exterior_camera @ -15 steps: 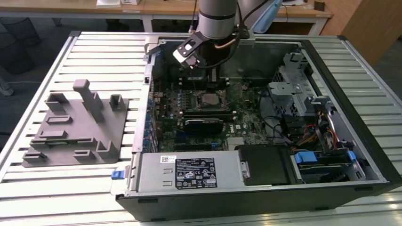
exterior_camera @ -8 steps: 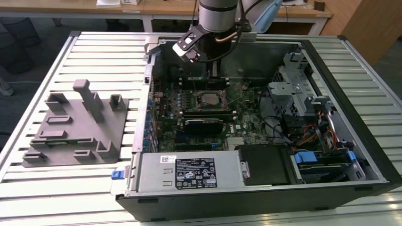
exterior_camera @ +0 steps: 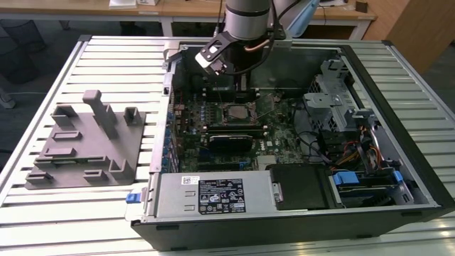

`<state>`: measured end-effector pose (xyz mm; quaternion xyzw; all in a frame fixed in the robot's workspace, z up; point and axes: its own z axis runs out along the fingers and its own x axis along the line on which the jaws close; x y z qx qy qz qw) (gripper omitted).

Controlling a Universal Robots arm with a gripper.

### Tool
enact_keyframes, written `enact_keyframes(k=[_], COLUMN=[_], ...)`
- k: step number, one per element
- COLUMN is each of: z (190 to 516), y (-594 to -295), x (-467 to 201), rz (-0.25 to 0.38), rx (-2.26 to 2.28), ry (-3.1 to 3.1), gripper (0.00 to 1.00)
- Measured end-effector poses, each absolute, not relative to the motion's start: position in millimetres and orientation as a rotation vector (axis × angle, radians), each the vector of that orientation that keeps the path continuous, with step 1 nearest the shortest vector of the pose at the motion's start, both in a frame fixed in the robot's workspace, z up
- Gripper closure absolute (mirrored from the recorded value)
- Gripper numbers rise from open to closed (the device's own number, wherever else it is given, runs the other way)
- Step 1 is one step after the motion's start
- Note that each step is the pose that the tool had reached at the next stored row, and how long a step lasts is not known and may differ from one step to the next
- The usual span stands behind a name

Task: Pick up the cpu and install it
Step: 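Close the cpu cover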

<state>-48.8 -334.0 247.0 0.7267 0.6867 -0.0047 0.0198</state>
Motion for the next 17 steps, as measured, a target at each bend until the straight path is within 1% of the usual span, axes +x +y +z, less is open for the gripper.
enact_keyframes(k=[3,7,17], z=[248.6,261.5,261.1], y=[-334.1,-334.0,-334.1], x=[-44.7,-44.5,-19.6], rz=[-0.009,-0.005,-0.005], rx=[2.257,2.259,2.259], ry=[2.134,2.135,2.136], gripper=[0.89,0.89,0.89])
